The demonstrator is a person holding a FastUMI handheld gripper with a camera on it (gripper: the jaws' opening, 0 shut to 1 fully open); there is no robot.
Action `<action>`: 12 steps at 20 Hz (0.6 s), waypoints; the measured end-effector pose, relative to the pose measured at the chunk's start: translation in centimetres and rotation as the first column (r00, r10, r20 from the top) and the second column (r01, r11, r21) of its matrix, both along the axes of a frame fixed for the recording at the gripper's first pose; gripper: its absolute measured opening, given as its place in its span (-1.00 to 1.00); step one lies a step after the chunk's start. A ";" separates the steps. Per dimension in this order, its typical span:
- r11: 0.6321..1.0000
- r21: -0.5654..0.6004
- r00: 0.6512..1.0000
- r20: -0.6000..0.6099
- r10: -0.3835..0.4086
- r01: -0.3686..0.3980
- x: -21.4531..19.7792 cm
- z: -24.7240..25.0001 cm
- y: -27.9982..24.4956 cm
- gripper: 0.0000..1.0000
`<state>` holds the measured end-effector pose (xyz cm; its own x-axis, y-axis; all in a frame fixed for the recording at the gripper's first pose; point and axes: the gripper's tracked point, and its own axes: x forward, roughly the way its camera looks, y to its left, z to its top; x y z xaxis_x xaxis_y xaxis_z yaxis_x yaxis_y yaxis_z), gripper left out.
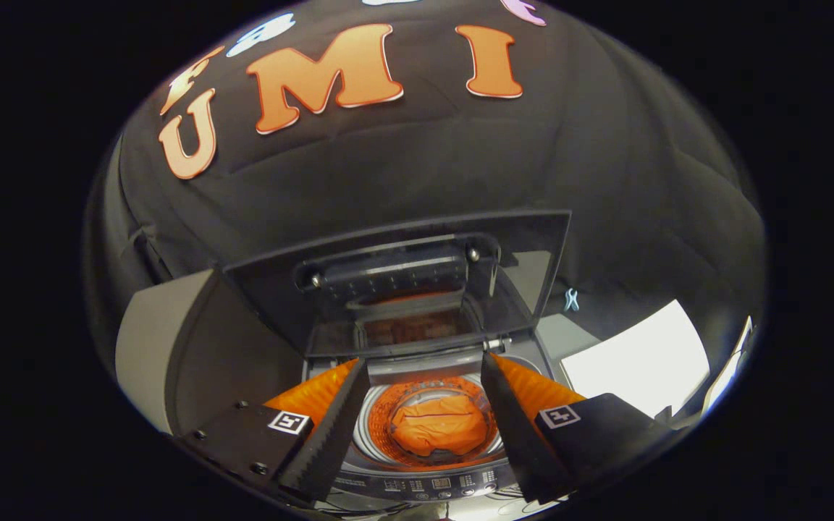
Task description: Put the clothes into the washing machine and then close the washing machine lid.
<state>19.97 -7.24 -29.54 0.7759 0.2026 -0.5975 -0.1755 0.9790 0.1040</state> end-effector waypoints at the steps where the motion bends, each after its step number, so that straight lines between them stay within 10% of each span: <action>1: 1.000 0.016 1.000 0.013 0.002 -0.002 0.2 1.1 0.2 0.99; 12: 0.998 0.059 0.982 0.189 0.023 -0.035 3.7 12.3 2.5 0.98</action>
